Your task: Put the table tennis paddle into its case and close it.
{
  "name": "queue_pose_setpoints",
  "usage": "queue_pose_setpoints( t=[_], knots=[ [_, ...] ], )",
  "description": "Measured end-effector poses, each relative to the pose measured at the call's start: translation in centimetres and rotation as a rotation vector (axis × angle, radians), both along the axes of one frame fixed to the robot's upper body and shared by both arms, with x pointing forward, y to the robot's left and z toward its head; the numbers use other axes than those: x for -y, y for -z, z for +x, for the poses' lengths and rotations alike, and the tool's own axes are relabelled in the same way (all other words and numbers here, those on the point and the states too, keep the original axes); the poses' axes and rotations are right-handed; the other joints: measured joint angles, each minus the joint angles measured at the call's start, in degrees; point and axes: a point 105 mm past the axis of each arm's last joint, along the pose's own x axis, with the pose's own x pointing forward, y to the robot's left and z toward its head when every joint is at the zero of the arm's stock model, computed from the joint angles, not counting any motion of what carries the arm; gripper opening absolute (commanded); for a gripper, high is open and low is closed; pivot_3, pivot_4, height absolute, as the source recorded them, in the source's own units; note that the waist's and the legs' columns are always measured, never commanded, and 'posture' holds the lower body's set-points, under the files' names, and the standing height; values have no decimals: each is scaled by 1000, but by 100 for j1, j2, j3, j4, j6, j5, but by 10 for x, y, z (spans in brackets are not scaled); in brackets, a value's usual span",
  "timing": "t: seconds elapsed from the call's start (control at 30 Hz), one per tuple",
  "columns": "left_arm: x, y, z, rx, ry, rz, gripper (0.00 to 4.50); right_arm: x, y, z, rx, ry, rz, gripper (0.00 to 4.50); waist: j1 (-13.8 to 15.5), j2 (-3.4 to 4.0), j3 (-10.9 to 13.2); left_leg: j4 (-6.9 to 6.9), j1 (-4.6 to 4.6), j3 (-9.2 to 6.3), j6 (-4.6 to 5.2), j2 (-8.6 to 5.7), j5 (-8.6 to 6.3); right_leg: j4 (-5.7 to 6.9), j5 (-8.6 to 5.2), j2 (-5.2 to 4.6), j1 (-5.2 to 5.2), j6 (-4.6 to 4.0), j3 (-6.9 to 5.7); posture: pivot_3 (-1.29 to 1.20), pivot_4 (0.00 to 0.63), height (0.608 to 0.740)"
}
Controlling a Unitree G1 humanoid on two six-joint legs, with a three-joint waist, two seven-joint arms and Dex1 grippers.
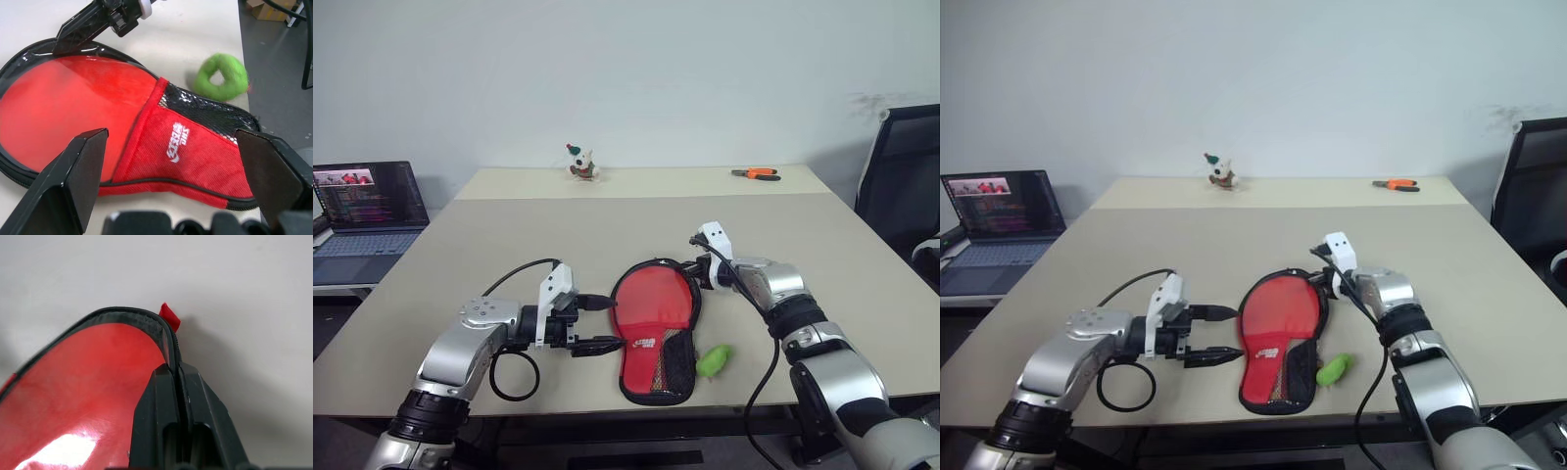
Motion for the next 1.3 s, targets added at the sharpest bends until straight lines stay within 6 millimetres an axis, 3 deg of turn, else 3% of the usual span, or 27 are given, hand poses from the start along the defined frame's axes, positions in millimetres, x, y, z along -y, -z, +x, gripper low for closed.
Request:
queue_pose_setpoints(
  t=[0.3, 0.43, 0.63, 0.77, 0.9, 0.97, 1.07, 1.13, 1.3],
  knots=[
    [2, 2, 1, 6, -9, 1, 4500, -11, 5, 3, 13, -46, -34, 16, -37, 3, 2, -5, 8, 6, 0, 4, 0, 3, 0, 1, 0, -2, 8, 0, 150, 740],
    [8, 6, 5, 33, 4, 36, 4500, -23, 3, 3, 30, -62, -17, 943, -37, 5, 3, -6, 8, 6, 0, 6, 0, 4, -1, 2, -1, -3, 8, 0, 150, 740],
    [17, 7, 21, 67, -13, 28, 4500, -43, -15, 5, 104, -93, 11, 3081, -22, 7, 5, -5, 7, 3, -1, 2, 0, 3, -1, 1, -1, -3, 4, 0, 150, 740],
    [28, 9, 35, 93, -11, 20, 4500, -42, -35, 9, 158, -79, 87, 3081, -1, 7, 6, -4, 5, 2, -1, -1, 1, 3, -1, -1, 0, -3, 2, 0, 150, 740],
    [39, 8, 53, 131, -2, 28, 4500, -25, -75, 5, 265, -82, 140, 3081, 74, 8, 7, -3, 0, -5, -1, -3, 1, 0, -1, -3, 0, -3, -6, 0, 150, 740],
    [43, 8, 63, 152, 0, 39, 4500, -9, -79, -7, 285, -87, 150, 3081, 129, 6, 6, -4, -3, -10, -1, -4, 1, -2, -1, -4, 2, -2, -13, 0, 150, 740],
    [45, 14, 76, 162, -4, 71, 4500, 21, -49, -41, 184, -120, 121, 3081, 174, 7, 7, 0, -23, -11, -1, -11, 0, -6, -2, -9, -5, -1, -20, 0, 150, 740],
    [46, 19, 83, 147, -16, 77, 4500, 33, -32, -72, 89, -182, 102, 3081, 157, 13, 10, 9, -50, -10, 0, -16, 1, 0, -2, -11, -33, 1, -18, 0, 150, 740],
    [65, 27, 93, 148, -5, 80, 4500, 42, -28, -155, 13, -405, 0, 3081, 106, 14, 13, 34, -88, -11, 1, -15, 0, 8, -2, 1, -64, 1, -25, 0, 150, 740]
  ],
)
